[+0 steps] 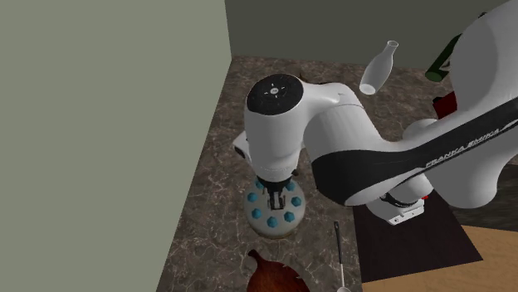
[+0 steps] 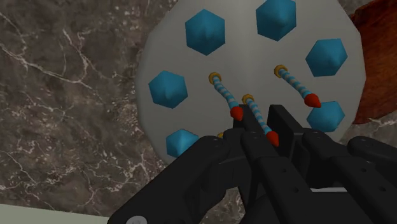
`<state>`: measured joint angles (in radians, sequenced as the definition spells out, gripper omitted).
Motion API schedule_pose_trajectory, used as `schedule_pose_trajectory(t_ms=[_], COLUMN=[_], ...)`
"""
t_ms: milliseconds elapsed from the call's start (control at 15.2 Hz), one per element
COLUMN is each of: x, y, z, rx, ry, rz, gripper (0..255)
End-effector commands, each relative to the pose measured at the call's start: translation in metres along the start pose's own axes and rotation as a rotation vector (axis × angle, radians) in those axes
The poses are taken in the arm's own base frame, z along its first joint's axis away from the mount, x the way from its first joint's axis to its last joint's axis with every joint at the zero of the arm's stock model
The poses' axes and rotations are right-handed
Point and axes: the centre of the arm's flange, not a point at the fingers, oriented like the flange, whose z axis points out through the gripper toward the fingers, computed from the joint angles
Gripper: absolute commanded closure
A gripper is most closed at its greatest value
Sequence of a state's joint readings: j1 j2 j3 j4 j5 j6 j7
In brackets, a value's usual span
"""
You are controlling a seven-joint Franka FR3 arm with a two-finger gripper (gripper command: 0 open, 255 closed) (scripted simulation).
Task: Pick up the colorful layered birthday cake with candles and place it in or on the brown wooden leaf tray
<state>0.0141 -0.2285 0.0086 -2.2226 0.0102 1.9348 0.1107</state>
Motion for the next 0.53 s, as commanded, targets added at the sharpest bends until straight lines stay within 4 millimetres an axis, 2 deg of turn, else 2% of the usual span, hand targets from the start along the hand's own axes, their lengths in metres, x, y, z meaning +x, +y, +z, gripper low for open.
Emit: schedule_pose_trajectory(t_ms=[0,462], x=[-0.003,-0.006], y=[-0.027,-0.117], z=[-0.007,-0.025], rx=[0.000,0.000], ry=[0.002,0.002], rz=[0.001,0.001], gripper=[255,255])
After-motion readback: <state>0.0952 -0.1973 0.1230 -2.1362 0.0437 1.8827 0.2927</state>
